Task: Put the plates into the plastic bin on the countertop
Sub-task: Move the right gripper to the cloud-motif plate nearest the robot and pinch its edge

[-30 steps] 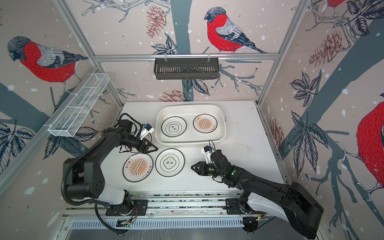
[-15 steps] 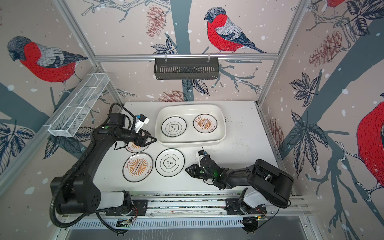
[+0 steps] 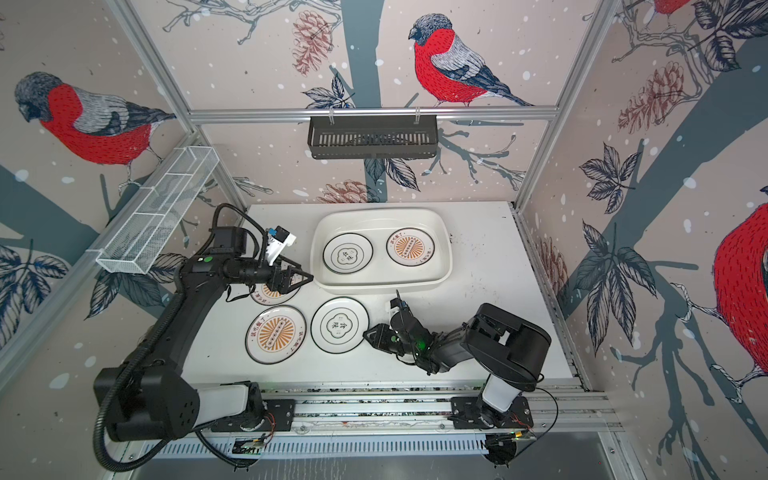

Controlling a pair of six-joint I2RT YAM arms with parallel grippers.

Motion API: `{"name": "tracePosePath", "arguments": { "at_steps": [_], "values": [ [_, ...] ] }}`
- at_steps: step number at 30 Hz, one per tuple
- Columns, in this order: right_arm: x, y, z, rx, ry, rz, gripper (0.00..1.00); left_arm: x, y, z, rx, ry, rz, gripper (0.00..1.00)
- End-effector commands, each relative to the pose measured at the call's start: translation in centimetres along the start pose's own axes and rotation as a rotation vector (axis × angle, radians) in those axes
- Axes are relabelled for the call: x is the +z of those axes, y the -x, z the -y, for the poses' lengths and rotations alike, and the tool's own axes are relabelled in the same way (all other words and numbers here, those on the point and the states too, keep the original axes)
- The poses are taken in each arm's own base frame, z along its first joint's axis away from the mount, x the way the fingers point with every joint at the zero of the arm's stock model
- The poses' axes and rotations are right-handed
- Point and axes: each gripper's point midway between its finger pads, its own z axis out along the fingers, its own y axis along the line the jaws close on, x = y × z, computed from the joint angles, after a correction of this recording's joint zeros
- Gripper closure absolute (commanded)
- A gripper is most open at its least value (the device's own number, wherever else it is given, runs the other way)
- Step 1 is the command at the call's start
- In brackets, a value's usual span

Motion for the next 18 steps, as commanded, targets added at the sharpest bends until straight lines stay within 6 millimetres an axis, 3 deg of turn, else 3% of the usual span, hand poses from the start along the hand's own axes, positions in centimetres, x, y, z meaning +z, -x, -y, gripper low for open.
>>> {"name": "tracePosePath", "arguments": {
  "at_steps": [1, 11, 18],
  "values": [
    [0.7, 0.4, -0.4, 0.022, 0.012, 0.014, 0.69, -0.1, 0.3, 0.6, 0.021, -0.027, 0.022, 0.12],
    [1.1, 0.7, 0.5, 0.089, 0.025, 0.036, 0.79, -0.1, 0.4, 1.0, 0.036, -0.025, 0.047, 0.11],
    [1.3, 0.7, 0.5, 0.111, 0.054, 0.035, 0.76, 0.1, 0.4, 1.3, 0.035, -0.036, 0.051, 0.11]
  ]
}}
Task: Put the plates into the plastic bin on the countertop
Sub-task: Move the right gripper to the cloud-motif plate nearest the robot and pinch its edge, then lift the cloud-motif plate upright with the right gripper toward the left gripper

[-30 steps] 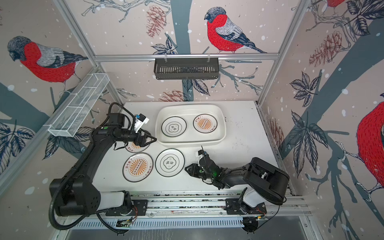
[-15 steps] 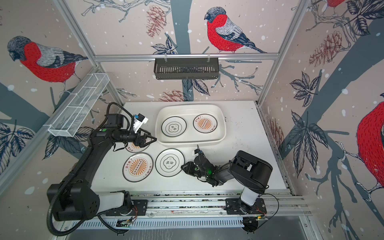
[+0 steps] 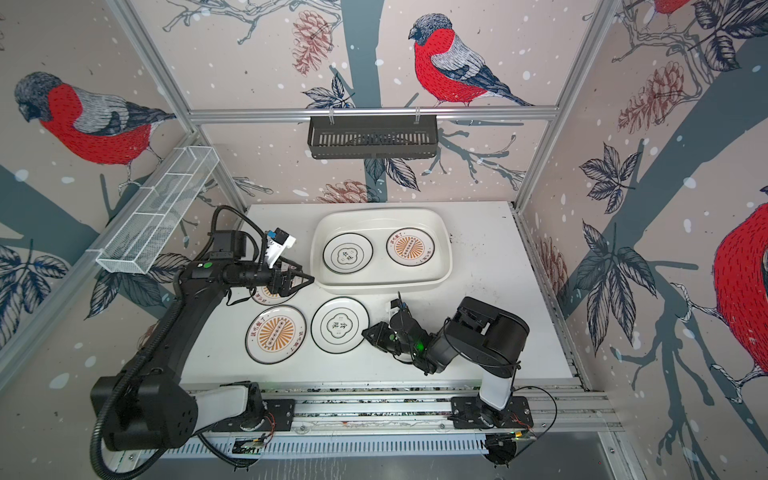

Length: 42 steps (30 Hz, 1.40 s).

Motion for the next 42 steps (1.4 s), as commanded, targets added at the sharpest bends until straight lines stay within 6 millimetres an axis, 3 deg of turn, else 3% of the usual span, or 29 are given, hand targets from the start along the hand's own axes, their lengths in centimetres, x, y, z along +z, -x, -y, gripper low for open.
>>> {"name": "tracePosePath", "arguments": {
  "at_steps": [1, 10, 16, 23, 30, 35, 42],
  "values": [
    [0.2, 0.1, -0.2, 0.014, 0.01, 0.004, 0.76, 0.1, 0.5, 0.5, 0.017, -0.02, 0.019, 0.11],
    [0.6, 0.3, 0.8, 0.028, -0.02, 0.003, 0.77, 1.0, 0.4, 1.1, 0.031, -0.025, 0.002, 0.1],
    [0.6, 0.6, 1.0, 0.045, -0.009, 0.01, 0.84, 1.4, 0.2, 1.7, 0.056, -0.023, -0.008, 0.1],
    [-0.4, 0.7, 1.0, 0.073, 0.037, 0.025, 0.92, 1.4, 0.5, 2.0, 0.063, -0.016, -0.007, 0.09],
    [-1.5, 0.6, -0.2, 0.069, 0.117, 0.031, 0.98, 0.9, 1.6, 2.3, 0.061, -0.001, 0.011, 0.08],
    [-2.2, 0.4, -0.8, 0.066, 0.147, 0.024, 0.98, 0.7, 2.4, 2.3, 0.039, 0.003, 0.017, 0.09],
    [-3.5, -0.2, 0.1, 0.041, 0.103, 0.007, 0.98, 0.5, 3.3, 2.0, 0.017, 0.022, 0.019, 0.1]
  ]
}}
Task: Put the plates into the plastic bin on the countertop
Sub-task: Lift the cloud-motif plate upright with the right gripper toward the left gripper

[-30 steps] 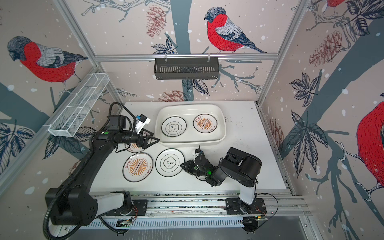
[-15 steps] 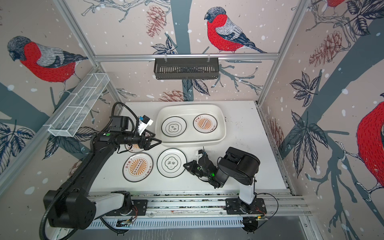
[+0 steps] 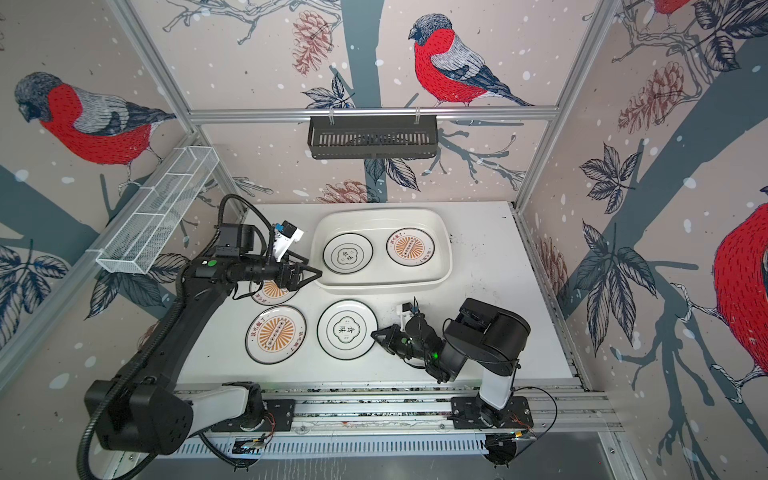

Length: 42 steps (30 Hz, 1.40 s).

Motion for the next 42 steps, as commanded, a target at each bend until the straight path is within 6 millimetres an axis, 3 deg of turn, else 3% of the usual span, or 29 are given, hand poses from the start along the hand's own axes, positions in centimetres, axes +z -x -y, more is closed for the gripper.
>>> {"name": "tracePosePath", "arguments": {
  "at_steps": [1, 13, 22, 31, 42],
  "values": [
    [-0.6, -0.3, -0.1, -0.03, 0.003, -0.021, 0.98, -0.2, 0.7, 0.2, 0.003, 0.004, 0.013, 0.1],
    [-2.1, -1.1, -0.6, -0.096, -0.032, -0.067, 0.99, -0.6, 1.9, -0.6, 0.039, 0.068, 0.007, 0.11],
    [-3.5, -0.7, -3.6, -0.217, -0.072, -0.092, 0.99, -0.2, 2.9, -0.3, 0.028, 0.032, 0.007, 0.11],
    [-5.9, 1.5, -7.2, -0.255, -0.035, -0.039, 0.99, -0.1, 4.6, 0.3, 0.027, -0.007, 0.039, 0.12],
    [-8.7, 5.8, -10.7, -0.316, -0.038, 0.047, 0.99, 1.5, 3.2, 1.4, 0.024, -0.037, -0.012, 0.13]
  ]
}}
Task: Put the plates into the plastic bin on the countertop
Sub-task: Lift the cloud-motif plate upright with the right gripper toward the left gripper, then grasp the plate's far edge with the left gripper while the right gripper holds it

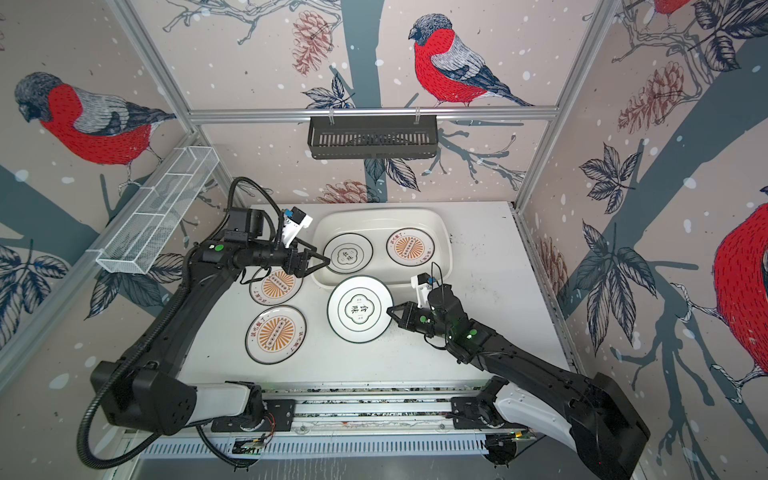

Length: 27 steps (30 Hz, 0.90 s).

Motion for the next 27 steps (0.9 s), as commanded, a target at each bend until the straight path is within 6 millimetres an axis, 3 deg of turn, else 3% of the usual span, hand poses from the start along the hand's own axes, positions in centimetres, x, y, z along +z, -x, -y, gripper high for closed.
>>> {"name": "tracePosePath", "arguments": {
  "at_steps": [1, 18, 27],
  "values": [
    [-0.7, 1.0, -0.9, -0.056, 0.002, -0.008, 0.99, 0.1, -0.2, 0.2, -0.003, -0.007, 0.004, 0.13],
    [-3.5, 7.2, -3.1, -0.13, 0.015, 0.091, 0.99, 1.2, -2.7, 1.0, -0.108, -0.1, -0.028, 0.15],
    [-3.3, 9.1, -4.6, -0.162, 0.033, 0.116, 0.99, 3.6, -3.0, 2.0, -0.177, -0.217, -0.075, 0.22]
  ]
}}
